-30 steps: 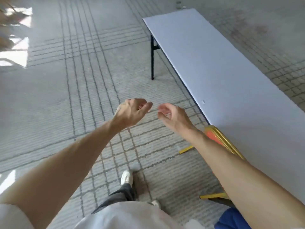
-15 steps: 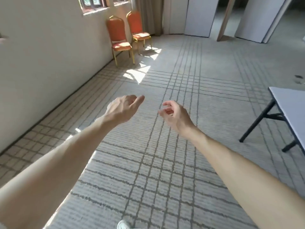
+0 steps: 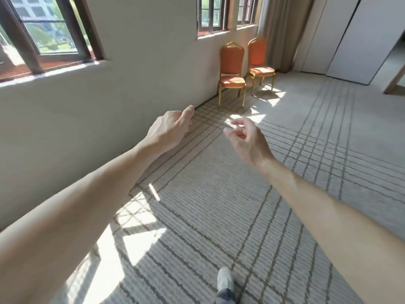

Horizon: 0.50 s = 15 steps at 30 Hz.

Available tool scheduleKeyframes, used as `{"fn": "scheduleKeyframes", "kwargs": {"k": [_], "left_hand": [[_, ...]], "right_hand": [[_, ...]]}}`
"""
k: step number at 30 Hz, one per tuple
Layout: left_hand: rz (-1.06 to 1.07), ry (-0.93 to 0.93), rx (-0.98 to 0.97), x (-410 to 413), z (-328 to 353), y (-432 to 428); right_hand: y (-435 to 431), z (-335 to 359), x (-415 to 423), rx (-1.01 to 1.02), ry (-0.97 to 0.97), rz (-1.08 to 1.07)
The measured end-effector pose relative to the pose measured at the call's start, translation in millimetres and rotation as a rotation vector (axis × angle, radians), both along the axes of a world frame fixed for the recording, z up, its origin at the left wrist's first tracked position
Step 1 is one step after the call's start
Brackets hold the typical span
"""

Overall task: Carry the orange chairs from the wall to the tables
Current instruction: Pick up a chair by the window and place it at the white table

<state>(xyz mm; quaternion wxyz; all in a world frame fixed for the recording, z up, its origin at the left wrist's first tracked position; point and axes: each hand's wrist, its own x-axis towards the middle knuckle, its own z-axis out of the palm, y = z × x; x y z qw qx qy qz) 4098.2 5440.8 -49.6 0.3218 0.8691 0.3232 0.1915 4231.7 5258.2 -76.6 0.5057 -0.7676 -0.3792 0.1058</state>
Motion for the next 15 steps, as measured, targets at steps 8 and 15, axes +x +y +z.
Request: {"fn": "scheduleKeyframes", "kwargs": {"k": [8, 15], "left_hand": [[0.034, -0.083, 0.078, 180, 33, 118], [0.050, -0.069, 0.129, 305, 52, 218]], "right_hand": [[130, 28, 195, 0.032, -0.053, -0.042], [241, 49, 335, 0.031, -0.027, -0.049]]}}
